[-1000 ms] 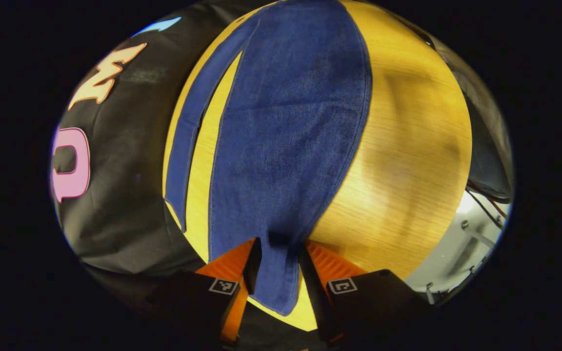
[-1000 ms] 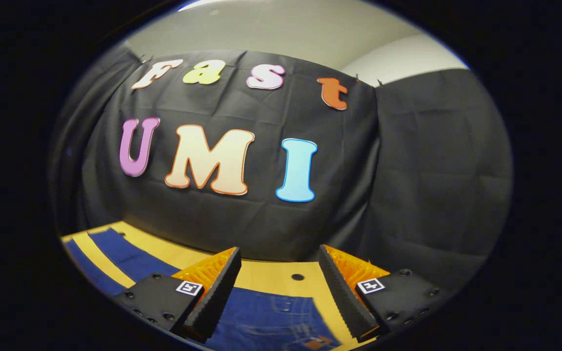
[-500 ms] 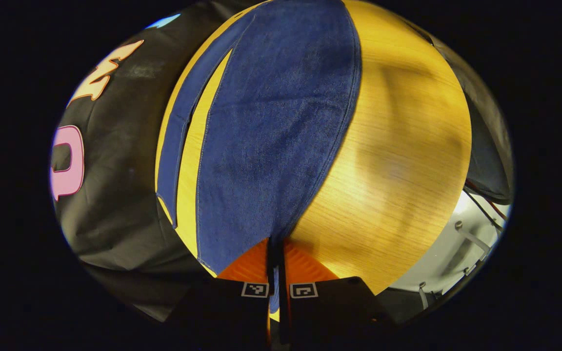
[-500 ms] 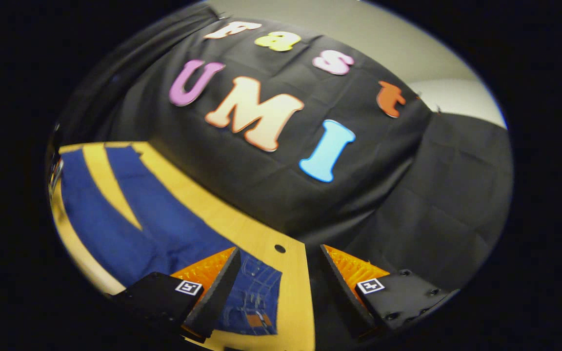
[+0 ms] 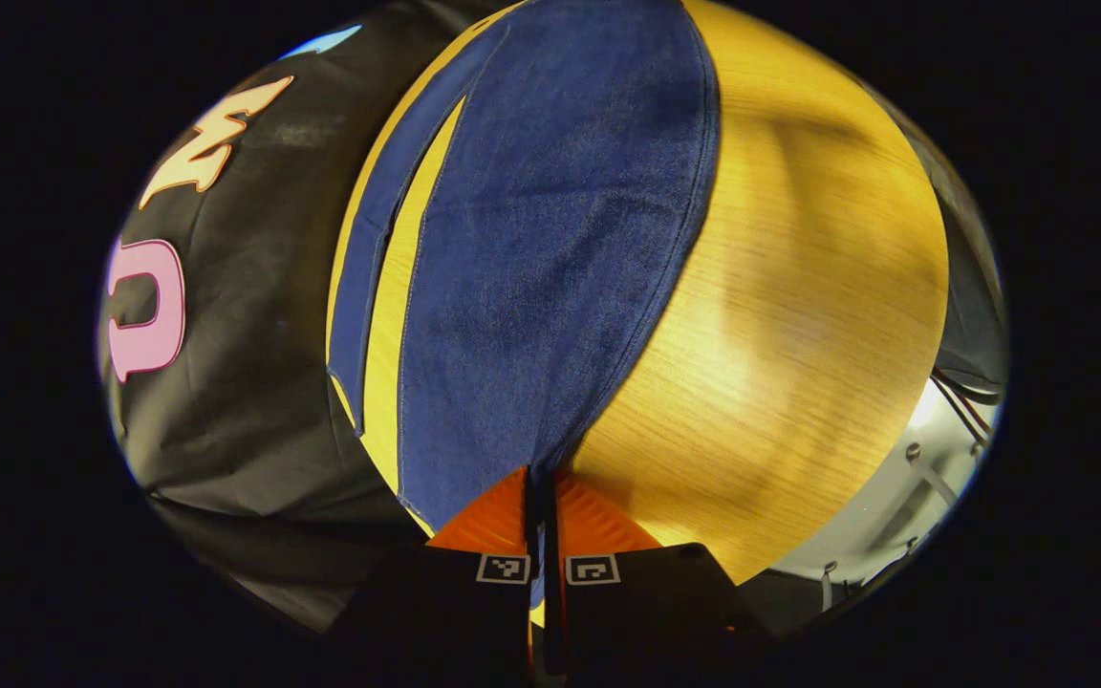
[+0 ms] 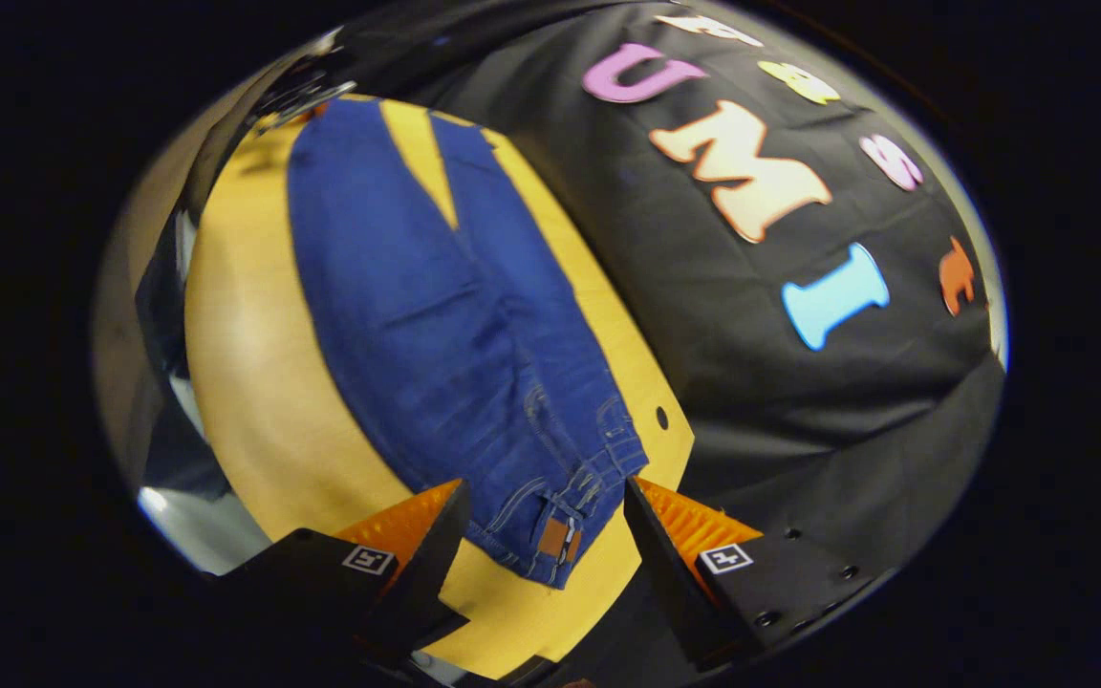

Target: Grasp the waist and the cuffs of the jeans and fold them to make the two legs overlap; first hold the waist and fold one-third of the jeans toward the cuffs, then hold the cuffs and fold the remaining one-third in the same direction to finish folding.

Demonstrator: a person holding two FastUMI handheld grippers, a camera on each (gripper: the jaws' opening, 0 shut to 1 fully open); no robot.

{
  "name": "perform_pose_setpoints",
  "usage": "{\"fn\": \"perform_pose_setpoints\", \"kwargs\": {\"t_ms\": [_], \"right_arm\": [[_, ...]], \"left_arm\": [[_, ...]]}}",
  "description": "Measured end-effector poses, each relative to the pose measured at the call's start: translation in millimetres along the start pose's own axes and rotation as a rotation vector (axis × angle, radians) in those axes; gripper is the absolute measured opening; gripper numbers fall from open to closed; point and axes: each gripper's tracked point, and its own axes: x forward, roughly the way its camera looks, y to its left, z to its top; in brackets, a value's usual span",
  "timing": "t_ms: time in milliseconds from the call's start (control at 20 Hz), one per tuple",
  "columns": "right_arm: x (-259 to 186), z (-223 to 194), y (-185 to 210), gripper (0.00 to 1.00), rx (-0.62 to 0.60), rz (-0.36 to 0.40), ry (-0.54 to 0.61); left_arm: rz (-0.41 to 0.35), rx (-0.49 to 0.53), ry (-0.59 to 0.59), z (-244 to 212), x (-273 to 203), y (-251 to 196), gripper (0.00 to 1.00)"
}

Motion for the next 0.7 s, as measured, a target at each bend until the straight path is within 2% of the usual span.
{"fn": "perform_pose_setpoints", "kwargs": {"t_ms": [100,200,350,600,700], "right_arm": [[10,-11,26,0.99,-0.097,0.054,0.017],[19,-22,56,1.0,-0.088,0.121,0.035],[28,-27,74,1.0,-0.112,0.161,0.055],[47,-18,68,0.96,-0.235,0.101,0.014],[60,-14,57,0.9,-0.305,0.024,-0.007]], "left_arm": [[0.008,-0.009,0.006,-1,0,1,0.0],[0.012,-0.006,0.011,0,0,2,0.0],[0.018,-0.021,0.012,0,1,2,0.0],[0.055,-0.004,0.007,0,2,6,0.0],[0.06,-0.007,0.005,0,2,6,0.0]]}}
